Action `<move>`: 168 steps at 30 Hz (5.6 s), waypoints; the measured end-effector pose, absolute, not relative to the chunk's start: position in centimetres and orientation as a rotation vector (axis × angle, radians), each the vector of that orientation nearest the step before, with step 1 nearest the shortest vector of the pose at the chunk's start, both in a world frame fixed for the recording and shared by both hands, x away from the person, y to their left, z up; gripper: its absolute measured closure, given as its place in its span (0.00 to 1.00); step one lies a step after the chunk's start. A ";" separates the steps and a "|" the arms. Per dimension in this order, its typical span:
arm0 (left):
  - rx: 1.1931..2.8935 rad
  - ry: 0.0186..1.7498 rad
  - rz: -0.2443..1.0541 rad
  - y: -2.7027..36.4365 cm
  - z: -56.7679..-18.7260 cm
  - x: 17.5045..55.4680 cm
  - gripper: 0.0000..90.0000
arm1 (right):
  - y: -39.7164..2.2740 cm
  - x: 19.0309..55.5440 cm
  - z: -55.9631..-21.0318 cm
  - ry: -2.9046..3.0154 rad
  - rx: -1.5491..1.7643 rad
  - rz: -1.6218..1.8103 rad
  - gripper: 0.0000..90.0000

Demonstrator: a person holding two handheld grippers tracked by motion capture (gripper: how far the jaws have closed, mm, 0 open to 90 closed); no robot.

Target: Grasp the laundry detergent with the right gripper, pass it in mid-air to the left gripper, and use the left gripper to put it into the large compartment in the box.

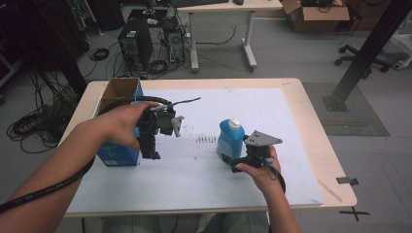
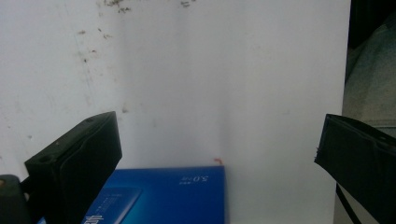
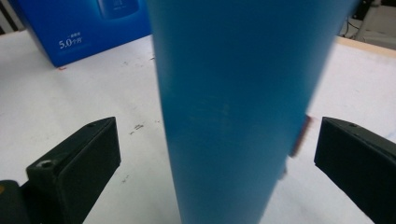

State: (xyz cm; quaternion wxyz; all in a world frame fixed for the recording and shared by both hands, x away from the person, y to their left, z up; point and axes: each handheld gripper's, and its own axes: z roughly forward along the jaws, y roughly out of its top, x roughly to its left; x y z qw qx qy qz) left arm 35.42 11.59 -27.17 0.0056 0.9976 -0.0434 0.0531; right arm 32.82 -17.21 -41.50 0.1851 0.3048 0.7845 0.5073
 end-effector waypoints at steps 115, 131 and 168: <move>3.097 -0.153 0.186 11.1 -27.2 34.8 0.00 | -16.6 32.5 -39.9 1.984 0.846 1.524 0.52; 3.093 -0.139 0.177 10.5 -26.3 34.7 0.00 | -18.3 31.1 -35.6 2.128 0.615 1.630 0.52; 3.074 -0.151 0.129 8.9 -25.0 34.3 0.00 | -15.1 30.2 -37.4 2.478 0.078 1.792 0.51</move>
